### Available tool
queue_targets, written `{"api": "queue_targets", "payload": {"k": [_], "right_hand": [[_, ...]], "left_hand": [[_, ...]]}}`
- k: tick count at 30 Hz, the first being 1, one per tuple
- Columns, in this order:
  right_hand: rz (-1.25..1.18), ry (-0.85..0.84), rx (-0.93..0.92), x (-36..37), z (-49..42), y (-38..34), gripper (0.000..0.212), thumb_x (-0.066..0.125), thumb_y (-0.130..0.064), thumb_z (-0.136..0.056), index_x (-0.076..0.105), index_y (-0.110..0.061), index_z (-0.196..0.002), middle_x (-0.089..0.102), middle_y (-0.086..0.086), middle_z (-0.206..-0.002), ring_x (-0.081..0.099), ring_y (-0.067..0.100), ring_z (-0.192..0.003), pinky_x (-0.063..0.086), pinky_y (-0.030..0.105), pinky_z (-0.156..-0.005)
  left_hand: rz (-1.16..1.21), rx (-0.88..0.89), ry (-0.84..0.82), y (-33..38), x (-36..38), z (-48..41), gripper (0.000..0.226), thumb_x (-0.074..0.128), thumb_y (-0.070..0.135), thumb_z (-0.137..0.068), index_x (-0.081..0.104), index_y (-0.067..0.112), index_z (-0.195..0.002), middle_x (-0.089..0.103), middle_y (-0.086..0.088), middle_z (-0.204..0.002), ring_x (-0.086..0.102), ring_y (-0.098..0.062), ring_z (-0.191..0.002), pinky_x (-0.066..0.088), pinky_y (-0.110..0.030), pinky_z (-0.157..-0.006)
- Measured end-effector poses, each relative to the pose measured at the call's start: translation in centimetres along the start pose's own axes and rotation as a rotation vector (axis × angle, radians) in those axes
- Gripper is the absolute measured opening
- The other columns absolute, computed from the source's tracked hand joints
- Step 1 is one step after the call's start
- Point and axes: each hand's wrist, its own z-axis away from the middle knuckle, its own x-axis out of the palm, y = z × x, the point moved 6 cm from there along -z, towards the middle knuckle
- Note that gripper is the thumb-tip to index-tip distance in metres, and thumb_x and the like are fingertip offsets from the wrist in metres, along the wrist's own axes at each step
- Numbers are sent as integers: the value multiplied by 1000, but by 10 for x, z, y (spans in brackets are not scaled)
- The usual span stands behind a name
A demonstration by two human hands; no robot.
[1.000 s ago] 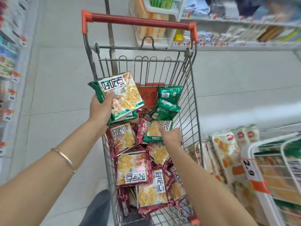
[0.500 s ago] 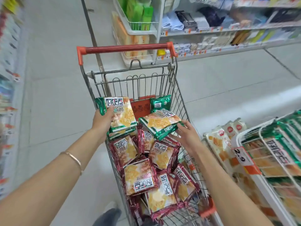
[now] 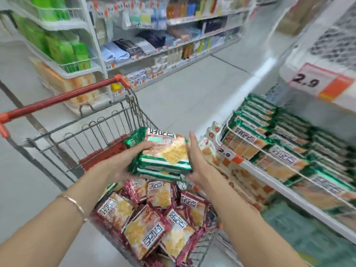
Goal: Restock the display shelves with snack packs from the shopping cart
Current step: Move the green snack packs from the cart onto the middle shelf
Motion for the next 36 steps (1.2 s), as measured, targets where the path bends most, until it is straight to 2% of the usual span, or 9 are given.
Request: {"api": "queue_targets", "payload": {"k": [2,6,13,17,21,24,27,31,36], "right_hand": [[61,-40,-16,-22,21,-11,66,64,-65,-81,66,-12,-120,74,10,-113,72,25,-99,54,42,-98],[153,128,-96,-100,55,-53,45,68,-51,-86,69,-15,-112,76,0,-101,72,16,-89,59,28,-82],[245,595,-472,-279,82,-155,122,81,-84,-34,55,-24,-137,64,-7,-133,57,20,-125,38,48,-110],[502,864,-678,-357,91,-198,108,73,-85,-54,47,-24,-139,57,-10,-132,56,16,-118,41,35,-106],[568,924,-754,-420,64,-214,61,81,-53,-75,54,-25,-122,64,-15,-102,62,3,-92,50,14,-82],[560,945,-742,-454,35,-220,93,90,-55,-56,53,-20,-133,68,-4,-120,65,14,-107,54,31,-95],[571,957,-804,-461,28,-225,75,87,-29,-69,50,-17,-133,65,-9,-111,64,4,-96,52,18,-88],[602,993,-797,-463,28,-220,72,80,-25,-81,37,-21,-139,56,-15,-108,54,-9,-88,40,3,-77],[586,992,-712,-441,43,-219,112,80,-47,-79,7,-23,-160,29,1,-162,35,21,-144,30,34,-117]], "left_hand": [[-44,52,-69,13,25,-12,107,94,60,-28,60,11,-117,76,-15,-104,74,-26,-85,58,-33,-70],[-236,234,-158,63,110,-47,57,78,36,-73,52,13,-118,71,-2,-91,70,-4,-67,55,-21,-62],[-447,518,-257,159,291,-154,64,77,49,-59,59,20,-113,72,-7,-100,68,-18,-85,53,-34,-80],[-603,680,-307,184,378,-207,65,78,47,-70,56,23,-127,69,-1,-118,63,-15,-106,44,-32,-101],[-635,781,-299,183,434,-262,32,78,12,-80,62,19,-107,74,10,-84,66,6,-69,51,-14,-65],[-683,870,-238,180,456,-283,88,87,15,-61,41,15,-136,68,-1,-107,65,-9,-80,50,-19,-52],[-684,934,-202,188,460,-282,110,82,3,-76,7,11,-155,51,4,-116,52,-11,-93,42,-6,-47],[-791,951,-182,195,456,-292,97,86,7,-71,26,13,-148,56,3,-118,54,-13,-104,45,-6,-62],[-1012,905,-169,195,432,-278,109,86,38,-73,18,21,-157,47,4,-145,44,-15,-132,33,-25,-109]]}}
